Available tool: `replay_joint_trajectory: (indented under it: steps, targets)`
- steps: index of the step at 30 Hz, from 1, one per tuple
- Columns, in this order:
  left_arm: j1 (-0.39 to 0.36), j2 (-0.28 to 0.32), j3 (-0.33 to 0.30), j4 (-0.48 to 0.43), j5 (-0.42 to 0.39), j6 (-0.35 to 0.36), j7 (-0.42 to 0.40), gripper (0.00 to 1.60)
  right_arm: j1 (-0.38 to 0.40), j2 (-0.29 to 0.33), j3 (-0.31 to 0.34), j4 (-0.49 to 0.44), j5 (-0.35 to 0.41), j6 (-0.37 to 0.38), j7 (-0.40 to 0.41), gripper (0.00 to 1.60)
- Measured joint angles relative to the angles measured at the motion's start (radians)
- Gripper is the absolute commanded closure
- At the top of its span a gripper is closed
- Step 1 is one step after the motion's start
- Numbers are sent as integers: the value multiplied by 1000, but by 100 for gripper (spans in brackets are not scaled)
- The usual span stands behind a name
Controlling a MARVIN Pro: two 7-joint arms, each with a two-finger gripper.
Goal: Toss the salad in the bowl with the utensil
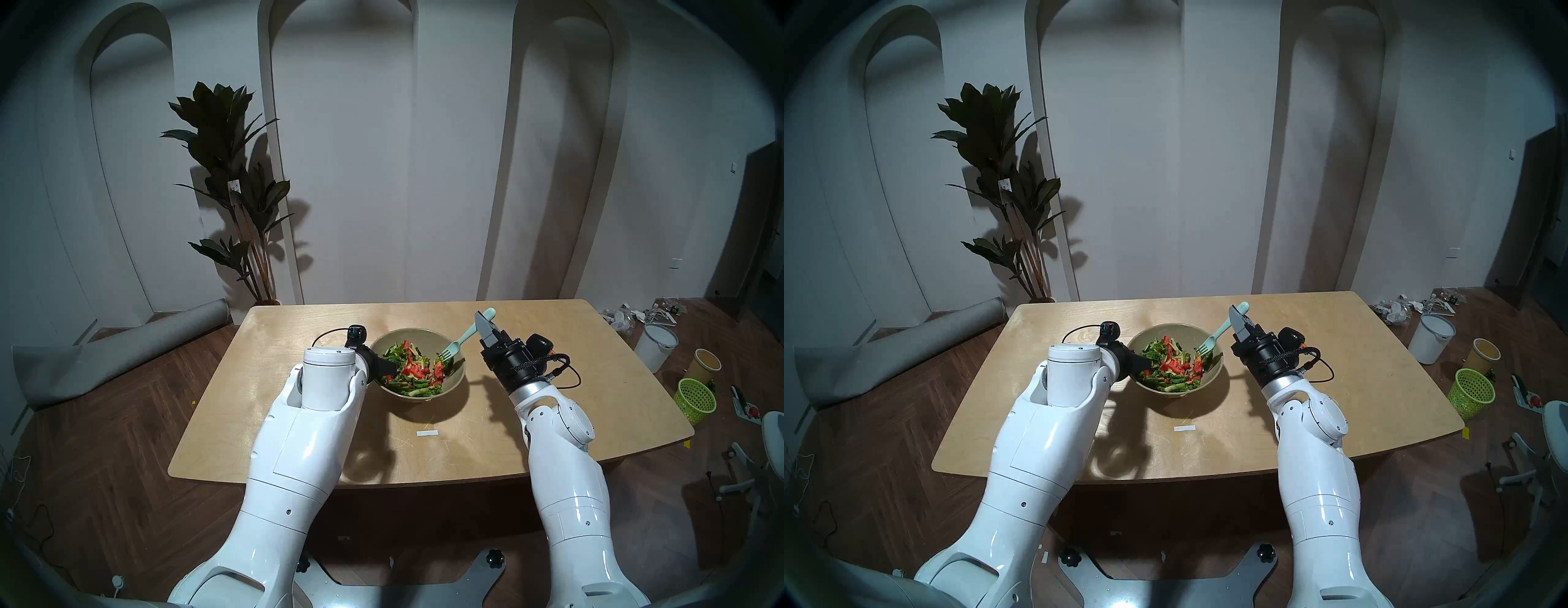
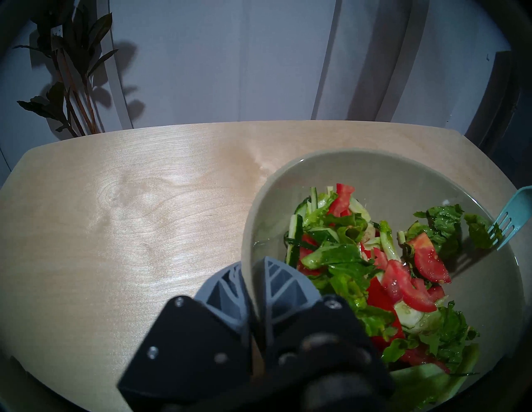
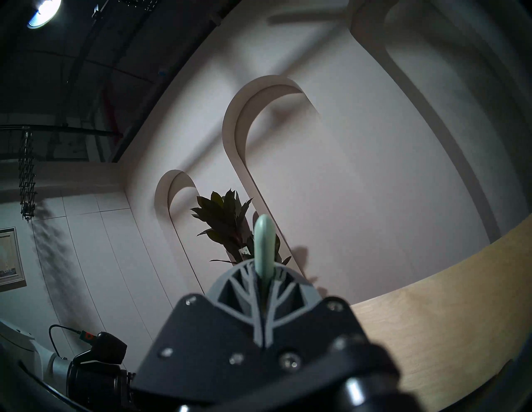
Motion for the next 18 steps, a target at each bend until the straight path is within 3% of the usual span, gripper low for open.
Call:
replay_joint_trajectory:
  steps: [1,5,18]
  targets:
    - [0,0,2,3,1,1,-1,18,1,0,0,0,0,-1,2,160]
    - [-1,-2,8,9,4,4,-1,0,3,0,1,3,0,-5,9,160]
    - [-4,-4,16,3,14,6,-4,0,8,1,7,10,0,-8,24,160]
